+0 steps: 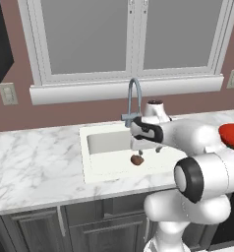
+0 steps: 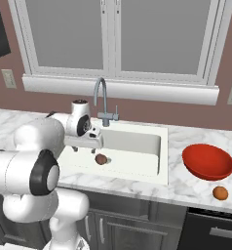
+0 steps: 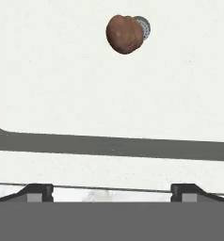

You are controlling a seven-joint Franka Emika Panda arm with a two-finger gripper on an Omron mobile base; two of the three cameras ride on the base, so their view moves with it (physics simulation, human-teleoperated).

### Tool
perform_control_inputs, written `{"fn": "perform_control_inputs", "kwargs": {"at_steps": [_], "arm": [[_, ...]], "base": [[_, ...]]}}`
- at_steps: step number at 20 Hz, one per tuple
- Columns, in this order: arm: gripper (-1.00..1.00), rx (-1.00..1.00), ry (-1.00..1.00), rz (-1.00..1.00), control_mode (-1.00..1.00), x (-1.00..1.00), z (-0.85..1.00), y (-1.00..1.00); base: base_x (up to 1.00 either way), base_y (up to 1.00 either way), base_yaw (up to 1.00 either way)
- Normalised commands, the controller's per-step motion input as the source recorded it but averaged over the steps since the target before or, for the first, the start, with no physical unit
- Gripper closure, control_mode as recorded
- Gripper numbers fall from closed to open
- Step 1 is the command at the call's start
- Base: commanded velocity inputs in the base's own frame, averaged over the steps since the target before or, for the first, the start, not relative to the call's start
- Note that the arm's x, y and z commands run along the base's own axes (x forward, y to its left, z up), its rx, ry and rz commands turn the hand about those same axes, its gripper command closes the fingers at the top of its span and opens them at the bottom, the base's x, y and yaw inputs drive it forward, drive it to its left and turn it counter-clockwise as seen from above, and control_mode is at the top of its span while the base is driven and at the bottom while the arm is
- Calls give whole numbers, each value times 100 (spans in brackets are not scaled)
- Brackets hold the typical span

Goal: Pick the potato from the sink and place it in the bowl. Then pick the bowl and place it in the microwave. Then close the microwave door and press the start button.

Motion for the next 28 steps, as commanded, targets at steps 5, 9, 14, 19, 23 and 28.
{"fn": "perform_control_inputs", "kwargs": {"at_steps": [5,9,14,19,23,28], "arm": [[-100,-1,0,-7,-100,43,-61,0],[-100,0,0,-6,-100,32,-47,0],[-100,0,0,-5,-100,36,-22,0],[-100,0,0,-4,-100,38,-24,0],[-100,0,0,-1,-100,32,-35,-1],[-100,0,0,0,-100,24,-37,-3]], "base": [[0,0,0],[0,0,0],[0,0,0],[0,0,0],[0,0,0],[0,0,0]]}}
